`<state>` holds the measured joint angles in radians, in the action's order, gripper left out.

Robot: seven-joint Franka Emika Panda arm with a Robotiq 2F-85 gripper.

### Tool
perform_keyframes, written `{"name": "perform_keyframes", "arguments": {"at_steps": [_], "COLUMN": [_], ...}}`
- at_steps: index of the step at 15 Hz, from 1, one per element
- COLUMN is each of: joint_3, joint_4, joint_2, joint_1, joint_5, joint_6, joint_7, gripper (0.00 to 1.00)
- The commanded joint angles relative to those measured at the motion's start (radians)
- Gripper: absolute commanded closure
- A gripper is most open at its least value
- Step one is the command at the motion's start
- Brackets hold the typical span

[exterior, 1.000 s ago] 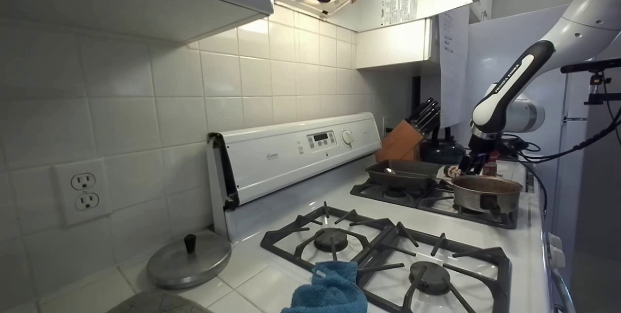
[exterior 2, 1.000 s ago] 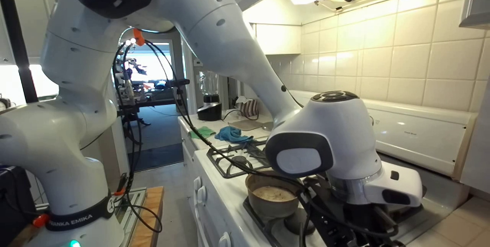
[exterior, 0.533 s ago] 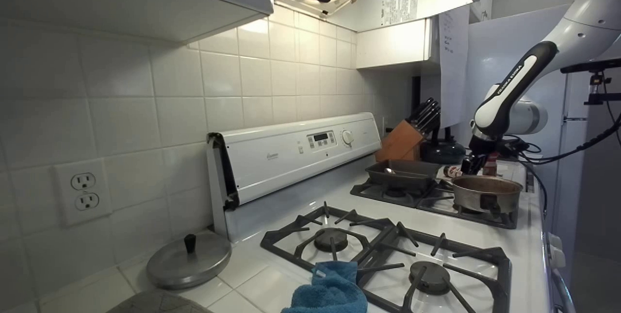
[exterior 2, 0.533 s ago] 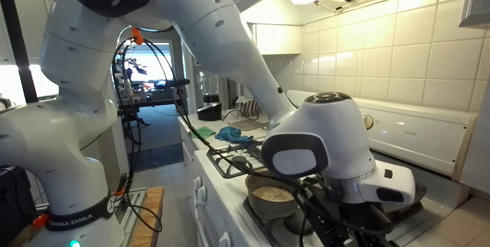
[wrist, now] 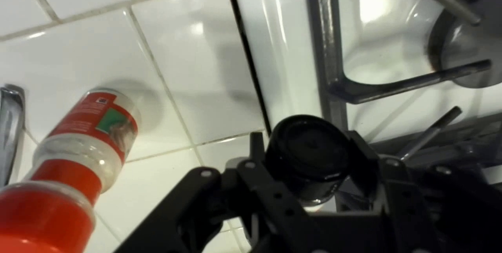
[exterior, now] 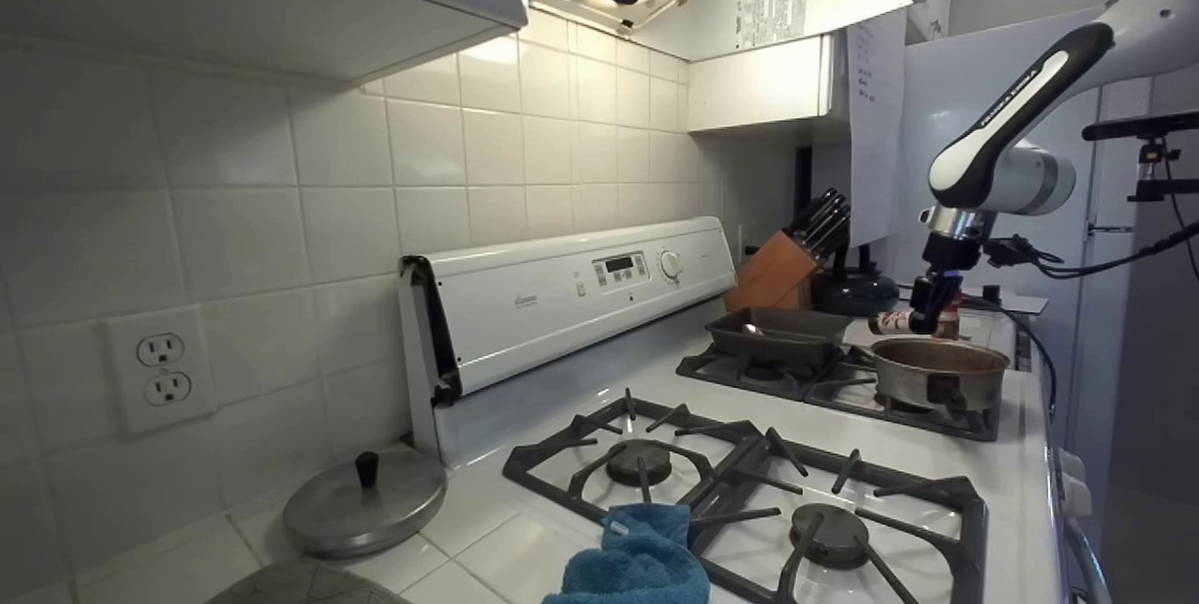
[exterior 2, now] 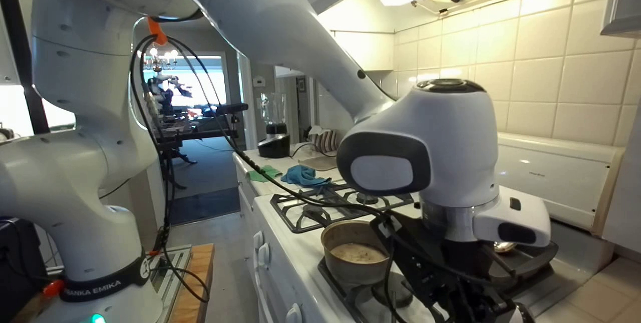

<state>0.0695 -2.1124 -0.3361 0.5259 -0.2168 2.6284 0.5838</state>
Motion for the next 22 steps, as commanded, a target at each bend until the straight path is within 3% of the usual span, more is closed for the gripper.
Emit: {"name": "perform_keyframes", "arguments": {"at_steps": [1,7,16,17,18,22], "joint_3": [-0.054,-0.194,-0.257,-0.261,-0.264,-0.265], "joint_4": [0.036,0.176,0.457,0.364,0.380,0.376], "joint_2": [0.080,0.088,-0.014,0.041,0.033,0.031], "joint_1": [0.007,-0.047,-0.047,-0.064,-0.063,-0.066], "joint_5": [-0.072,-0.038,-0.047,-0.044,-0.043,-0.043], "joint_6": [-0.240,-0.528,-0.939,-0.849,-0.863,-0.862], "joint_7": [0.113,0.147,0.235,0.208,0.210,0.210], "gripper": [0.73,0.73,0.73,0.73,0.48,0.48]}}
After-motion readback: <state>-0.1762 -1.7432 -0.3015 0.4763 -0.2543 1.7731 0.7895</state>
